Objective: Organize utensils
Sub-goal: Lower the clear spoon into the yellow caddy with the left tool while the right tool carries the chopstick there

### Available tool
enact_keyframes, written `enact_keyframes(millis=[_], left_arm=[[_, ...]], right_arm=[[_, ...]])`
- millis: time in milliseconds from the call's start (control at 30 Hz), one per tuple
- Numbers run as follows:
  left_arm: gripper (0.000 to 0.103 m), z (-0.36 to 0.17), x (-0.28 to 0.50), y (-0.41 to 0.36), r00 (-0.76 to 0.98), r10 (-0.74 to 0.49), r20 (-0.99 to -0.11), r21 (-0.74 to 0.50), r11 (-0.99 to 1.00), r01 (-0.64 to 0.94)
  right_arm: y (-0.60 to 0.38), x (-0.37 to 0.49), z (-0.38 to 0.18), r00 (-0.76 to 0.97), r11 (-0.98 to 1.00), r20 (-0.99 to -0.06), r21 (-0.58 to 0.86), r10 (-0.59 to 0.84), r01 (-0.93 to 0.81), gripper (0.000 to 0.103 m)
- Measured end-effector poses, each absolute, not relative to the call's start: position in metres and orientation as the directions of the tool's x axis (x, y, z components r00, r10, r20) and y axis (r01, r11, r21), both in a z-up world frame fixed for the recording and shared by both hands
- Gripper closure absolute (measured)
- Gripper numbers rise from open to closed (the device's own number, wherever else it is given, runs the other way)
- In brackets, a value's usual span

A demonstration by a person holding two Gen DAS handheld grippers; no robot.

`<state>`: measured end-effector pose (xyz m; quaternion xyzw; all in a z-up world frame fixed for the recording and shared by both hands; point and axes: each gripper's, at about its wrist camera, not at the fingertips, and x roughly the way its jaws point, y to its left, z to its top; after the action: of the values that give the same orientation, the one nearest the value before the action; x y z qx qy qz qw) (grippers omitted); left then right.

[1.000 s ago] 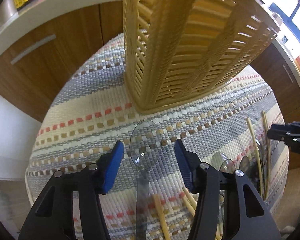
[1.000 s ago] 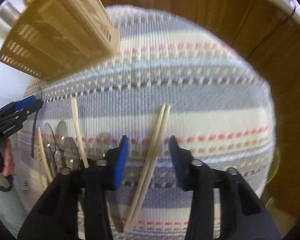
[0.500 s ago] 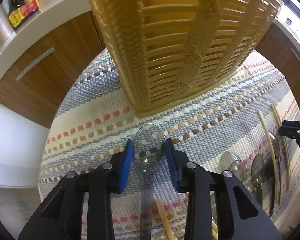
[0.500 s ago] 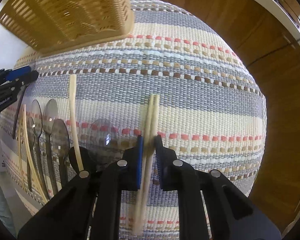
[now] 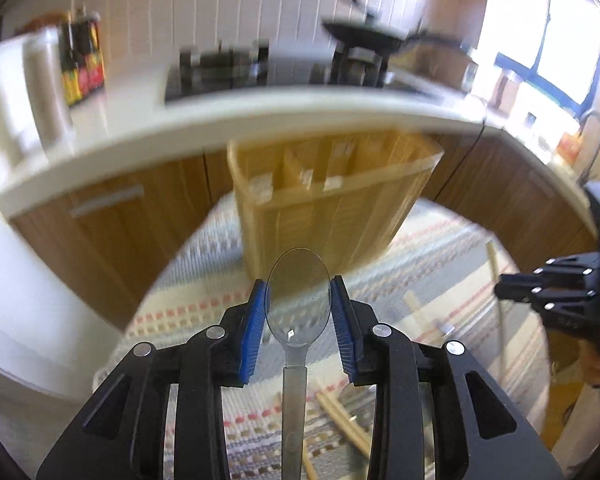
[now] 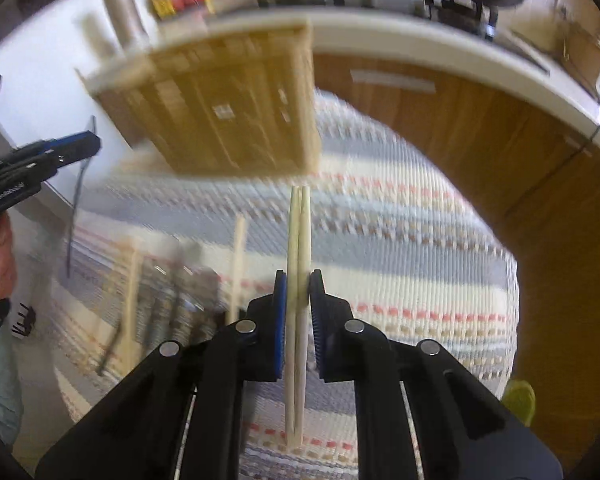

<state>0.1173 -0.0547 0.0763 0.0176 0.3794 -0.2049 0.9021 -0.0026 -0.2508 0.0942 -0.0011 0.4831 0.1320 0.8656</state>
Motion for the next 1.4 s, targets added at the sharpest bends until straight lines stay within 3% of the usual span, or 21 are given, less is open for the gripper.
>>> enact_keyframes(millis=[367,500,633,767,967,1000,1100,1400], left_arm=[[0.073,0.192,0.109,-0.034,0.816,-0.456,-0.355,-0.190,0.890,0.414],[0.073,0.206,0.127,-0.036,0.845,-0.456,-0.279,-0.214,0.887,0.408],[0.073,0.199,0.149,-0.037,0.860,-0.459,-0.223,-0.261,0.878,0.401],[0.072,0.177,0.181,-0.039,0.849,-0.475,-0.231,-0.303,0.865,0.401],[0.072,0.146,0.195,-0.033,0.820,-0.503,-0.272,-0.317,0.852,0.417],[0.072,0.145,0.195,-0.031,0.816,-0.508,-0.276,-0.316,0.850,0.422],[0.072,0.141,0.193,-0.029,0.811,-0.511,-0.285,-0.307,0.850,0.427],[0.072,0.141,0.181,-0.022,0.820,-0.490,-0.295,-0.291,0.864,0.411]], right_arm=[[-0.237,0.022,0.231,0.778,0.924,-0.500,0.216,0.382,-0.315,0.094],[-0.237,0.046,0.256,0.821,0.920,-0.418,0.231,0.388,-0.317,0.095],[-0.236,0.075,0.261,0.845,0.931,-0.395,0.217,0.360,-0.294,0.099],[-0.236,0.101,0.241,0.828,0.930,-0.426,0.223,0.364,-0.294,0.099],[-0.239,0.097,0.191,0.682,0.894,-0.584,0.217,0.440,-0.392,0.093],[-0.240,0.094,0.179,0.650,0.890,-0.619,0.208,0.441,-0.405,0.084],[-0.241,0.080,0.144,0.562,0.880,-0.704,0.198,0.435,-0.433,0.042],[-0.200,0.032,0.079,0.408,0.849,-0.846,0.096,0.344,-0.519,0.048]])
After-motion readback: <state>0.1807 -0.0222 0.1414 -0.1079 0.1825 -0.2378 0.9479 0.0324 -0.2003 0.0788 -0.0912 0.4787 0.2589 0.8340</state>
